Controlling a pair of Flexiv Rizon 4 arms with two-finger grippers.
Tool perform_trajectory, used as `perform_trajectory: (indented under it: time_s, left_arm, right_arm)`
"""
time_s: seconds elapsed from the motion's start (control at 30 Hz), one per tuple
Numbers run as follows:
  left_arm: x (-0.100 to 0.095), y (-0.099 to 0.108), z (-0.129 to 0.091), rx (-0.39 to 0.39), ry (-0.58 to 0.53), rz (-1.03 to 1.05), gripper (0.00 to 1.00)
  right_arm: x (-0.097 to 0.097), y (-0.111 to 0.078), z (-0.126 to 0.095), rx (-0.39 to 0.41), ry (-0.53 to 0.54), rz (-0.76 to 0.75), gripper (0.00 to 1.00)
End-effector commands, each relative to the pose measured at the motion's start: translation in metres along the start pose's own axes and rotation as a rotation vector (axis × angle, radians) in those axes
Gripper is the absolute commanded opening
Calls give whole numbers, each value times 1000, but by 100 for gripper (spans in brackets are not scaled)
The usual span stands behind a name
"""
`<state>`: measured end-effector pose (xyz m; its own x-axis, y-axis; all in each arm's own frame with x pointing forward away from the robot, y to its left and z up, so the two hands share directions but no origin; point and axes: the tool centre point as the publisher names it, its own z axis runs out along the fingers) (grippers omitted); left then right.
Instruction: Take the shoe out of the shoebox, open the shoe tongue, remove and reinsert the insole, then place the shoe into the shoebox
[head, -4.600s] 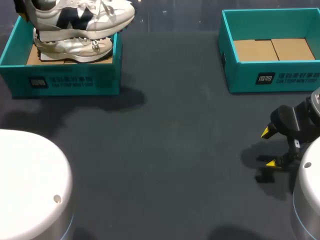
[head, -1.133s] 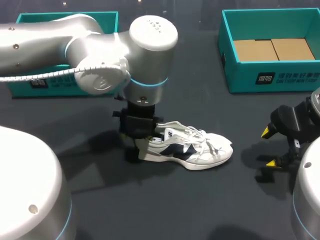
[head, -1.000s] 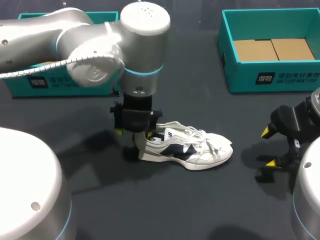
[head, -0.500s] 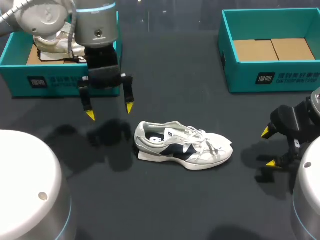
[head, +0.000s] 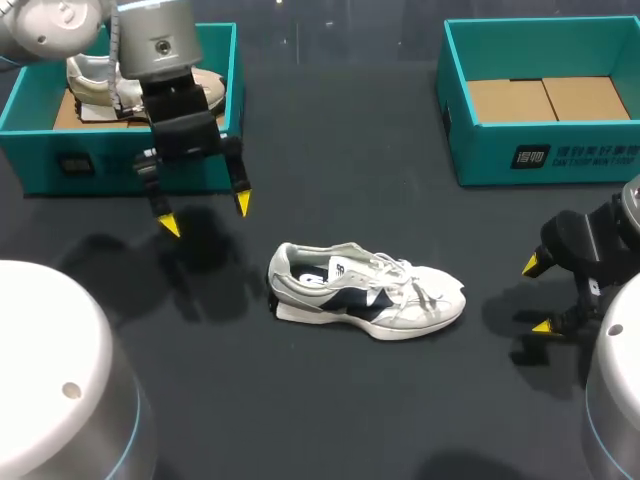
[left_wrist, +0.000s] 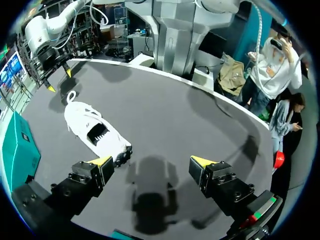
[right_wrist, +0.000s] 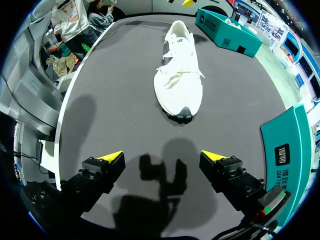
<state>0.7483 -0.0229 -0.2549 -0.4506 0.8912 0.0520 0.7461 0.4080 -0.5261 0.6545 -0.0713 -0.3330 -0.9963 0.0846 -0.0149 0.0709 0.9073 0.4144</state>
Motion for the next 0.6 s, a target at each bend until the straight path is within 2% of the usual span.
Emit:
perform_trajectory:
  time_s: [0.03, 0.17, 0.53, 0.57, 0.6]
  left_arm:
    - [12, 17, 2, 200, -263, -286, 100]
    - [16, 31, 1, 325, -458, -596, 100]
    - [16, 31, 1, 325, -458, -596, 100]
    - [18, 32, 10, 330, -499, -626, 100]
    - [18, 32, 14, 393, -501, -680, 100]
  right_arm:
    - [2, 0, -1, 2, -3, 0, 100]
    - [2, 0, -1, 2, -3, 0, 100]
    - [2, 0, -1, 2, -3, 0, 100]
    - [2, 0, -1, 2, -3, 0, 100]
    - [2, 0, -1, 2, -3, 0, 100]
